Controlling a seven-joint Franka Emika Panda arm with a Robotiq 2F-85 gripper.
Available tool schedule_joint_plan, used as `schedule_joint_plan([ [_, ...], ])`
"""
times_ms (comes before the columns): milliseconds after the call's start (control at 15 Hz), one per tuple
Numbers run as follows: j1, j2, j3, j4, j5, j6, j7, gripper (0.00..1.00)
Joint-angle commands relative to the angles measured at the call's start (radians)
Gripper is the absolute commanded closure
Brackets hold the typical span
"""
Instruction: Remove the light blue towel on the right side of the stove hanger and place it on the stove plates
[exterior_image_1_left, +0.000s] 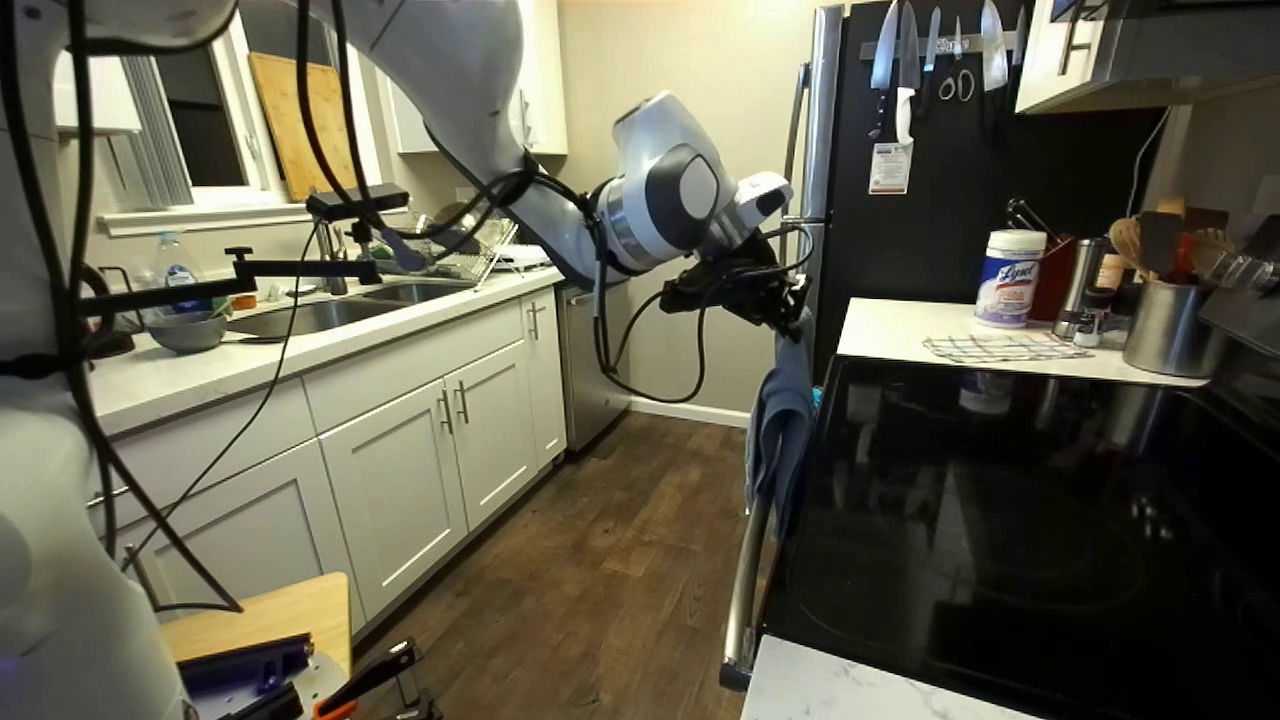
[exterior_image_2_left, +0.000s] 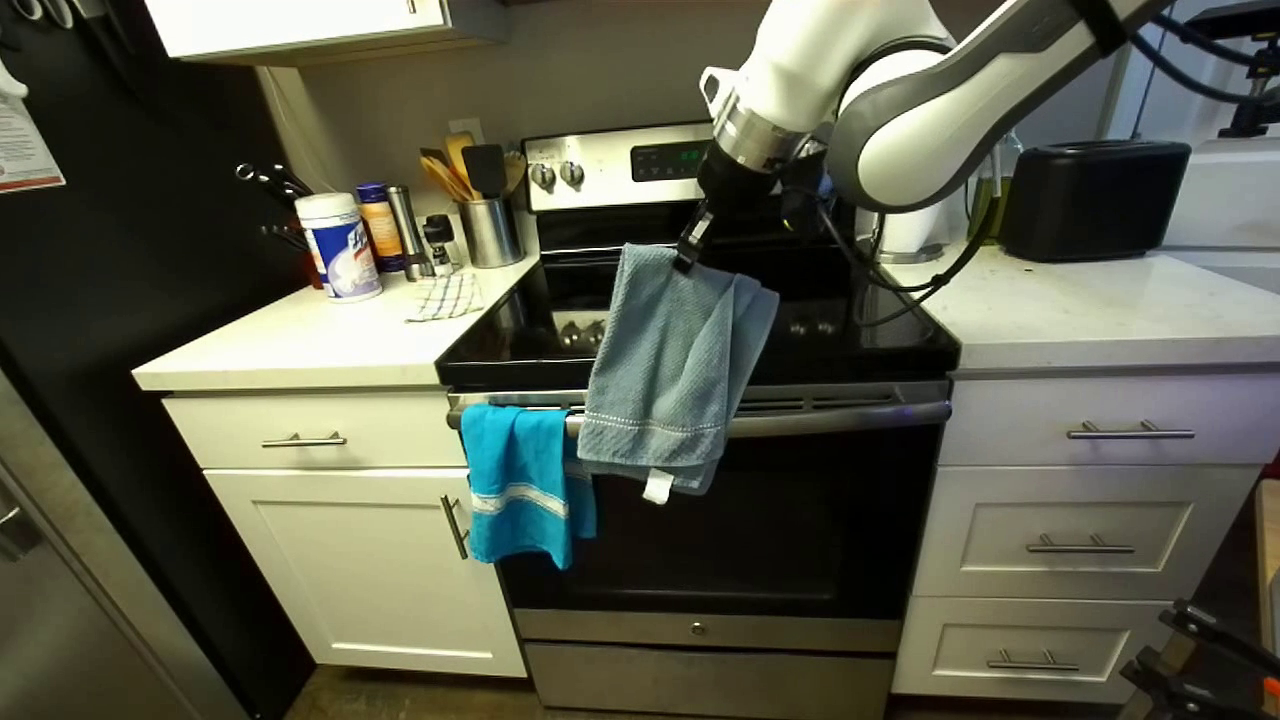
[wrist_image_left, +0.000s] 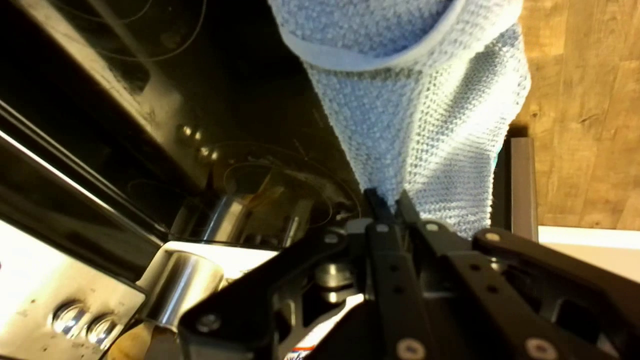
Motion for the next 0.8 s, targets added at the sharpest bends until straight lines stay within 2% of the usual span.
schedule_joint_plan([
  [0, 0.033, -0.068, -0.06, -0.036, -0.143, 0.044, 0.125, 0.99],
  [400, 0.061, -0.103, -0.117, -0.014, -0.396, 0.03, 0.374, 0.99],
  [733, 0.086, -0.118, -0.155, 0.031, -0.701, -0.034, 0.708, 0.99],
])
